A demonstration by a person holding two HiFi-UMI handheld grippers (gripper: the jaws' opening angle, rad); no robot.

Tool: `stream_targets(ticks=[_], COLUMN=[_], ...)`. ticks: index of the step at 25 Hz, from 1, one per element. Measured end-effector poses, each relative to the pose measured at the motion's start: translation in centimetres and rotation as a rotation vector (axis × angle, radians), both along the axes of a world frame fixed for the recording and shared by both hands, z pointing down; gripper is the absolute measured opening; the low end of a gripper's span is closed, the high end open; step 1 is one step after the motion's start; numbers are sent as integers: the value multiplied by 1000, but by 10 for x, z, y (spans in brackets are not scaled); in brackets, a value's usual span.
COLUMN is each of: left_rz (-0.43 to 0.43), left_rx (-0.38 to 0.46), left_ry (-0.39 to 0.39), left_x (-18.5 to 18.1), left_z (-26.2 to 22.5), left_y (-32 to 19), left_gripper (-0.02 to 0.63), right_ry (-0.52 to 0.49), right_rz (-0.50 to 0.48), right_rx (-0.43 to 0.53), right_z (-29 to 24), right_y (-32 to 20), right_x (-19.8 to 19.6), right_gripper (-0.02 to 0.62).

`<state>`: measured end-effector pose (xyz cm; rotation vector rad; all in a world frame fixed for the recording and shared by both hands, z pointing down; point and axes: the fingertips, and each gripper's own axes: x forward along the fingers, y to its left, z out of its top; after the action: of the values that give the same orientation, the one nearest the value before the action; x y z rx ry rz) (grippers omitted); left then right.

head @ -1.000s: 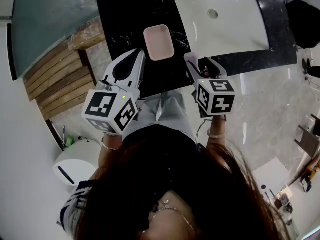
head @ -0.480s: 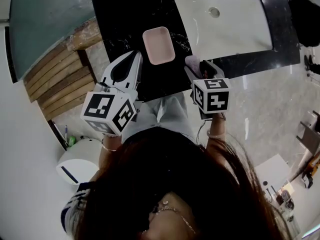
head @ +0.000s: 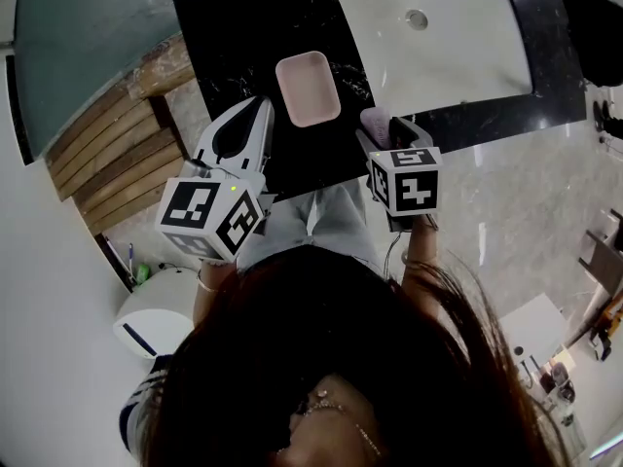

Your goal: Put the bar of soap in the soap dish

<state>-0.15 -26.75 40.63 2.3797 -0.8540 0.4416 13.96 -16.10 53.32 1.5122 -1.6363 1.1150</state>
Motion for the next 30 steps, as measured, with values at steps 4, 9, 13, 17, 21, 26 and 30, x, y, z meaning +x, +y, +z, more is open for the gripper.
stream_targets(ticks=[4,9,13,17,21,26,30], left_rz=[4,16,23,27,24,5,-5], left_rx=[2,8,18,32,48,64,68], left_ry=[7,21,38,56,76,91,94], left_x=[1,3,4,2,-3,-11,-16], left_z=[-2,-5,-12,-19,-27,-34,-36], left_y=[-1,-4,-7,-10,-14,-19,-20], left_gripper=[-5,-5,-5,-5,-5,-5,-5], right_ry=[60,78,83,83,89,94,112], right_rz=[-8,11,30,48,37,43,46], right_rx=[-26,-34,-43,-20,-27,-31,-24], right_z=[3,4,2,2,1,0,-4], right_y=[1,0,-1,-1,-1,0,1], right_x=[0,2,3,2,1,1,3], right_gripper=[253,252,229,210,206,205,204])
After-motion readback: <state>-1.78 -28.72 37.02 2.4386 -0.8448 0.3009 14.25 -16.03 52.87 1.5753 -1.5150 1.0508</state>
